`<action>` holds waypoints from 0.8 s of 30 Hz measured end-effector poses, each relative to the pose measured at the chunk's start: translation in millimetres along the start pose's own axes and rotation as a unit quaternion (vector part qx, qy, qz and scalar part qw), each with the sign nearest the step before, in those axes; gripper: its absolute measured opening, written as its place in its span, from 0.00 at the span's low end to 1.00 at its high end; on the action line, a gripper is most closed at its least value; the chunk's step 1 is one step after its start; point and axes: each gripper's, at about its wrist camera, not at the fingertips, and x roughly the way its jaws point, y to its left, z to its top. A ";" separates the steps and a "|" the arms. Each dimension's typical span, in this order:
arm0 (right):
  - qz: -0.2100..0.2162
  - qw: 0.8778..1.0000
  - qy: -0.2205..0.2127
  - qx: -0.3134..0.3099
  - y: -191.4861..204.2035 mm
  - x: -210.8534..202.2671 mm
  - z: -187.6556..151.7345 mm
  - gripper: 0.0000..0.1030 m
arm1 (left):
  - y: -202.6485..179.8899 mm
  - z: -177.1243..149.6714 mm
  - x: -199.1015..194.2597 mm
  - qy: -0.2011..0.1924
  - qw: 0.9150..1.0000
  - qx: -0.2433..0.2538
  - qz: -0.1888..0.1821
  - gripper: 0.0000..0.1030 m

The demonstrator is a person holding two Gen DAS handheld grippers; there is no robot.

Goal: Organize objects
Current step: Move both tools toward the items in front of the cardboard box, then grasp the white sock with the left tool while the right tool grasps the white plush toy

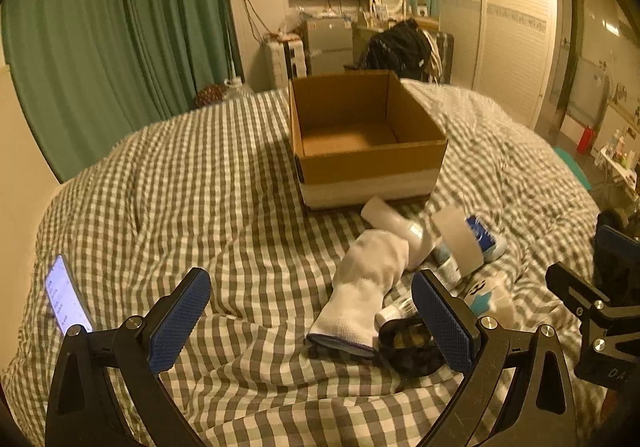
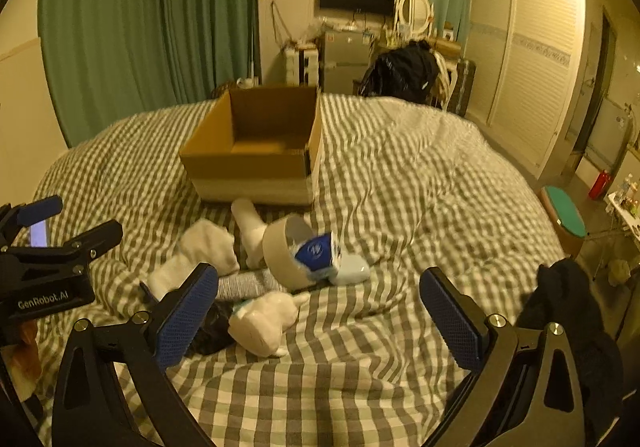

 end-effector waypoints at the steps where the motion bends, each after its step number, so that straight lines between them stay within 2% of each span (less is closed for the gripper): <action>1: 0.002 1.000 0.011 -0.002 0.7 6.5 -2.2 0.95 | 0.0 -1.6 5.8 0.008 1.000 0.002 -0.001 1.00; 11: 0.042 0.993 0.110 -0.029 21.6 61.2 -24.0 0.86 | 0.4 -13.1 53.1 0.080 0.997 0.016 -0.017 1.00; 15: 0.059 0.988 0.143 -0.030 23.2 78.9 -30.8 0.75 | 0.5 -16.1 69.7 0.100 0.995 0.010 -0.022 1.00; 18: 0.071 0.985 0.158 -0.024 22.5 88.5 -31.9 0.49 | 0.5 -13.7 81.9 0.115 0.993 0.004 -0.033 1.00; 19: 0.074 0.984 0.159 -0.022 22.6 89.3 -30.9 0.45 | 0.5 -11.9 85.6 0.118 0.992 0.002 -0.036 1.00; 21: 0.080 0.984 0.158 -0.019 21.7 90.7 -27.9 0.43 | -1.1 -8.2 94.6 0.128 0.991 0.001 -0.046 1.00; 22: 0.080 0.984 0.158 -0.019 21.3 92.2 -26.4 0.38 | -1.9 -6.8 98.5 0.130 0.990 0.003 -0.048 1.00; 24: 0.080 0.985 0.154 -0.016 19.9 94.5 -24.0 0.38 | -6.4 -4.7 107.6 0.137 0.989 0.008 -0.054 1.00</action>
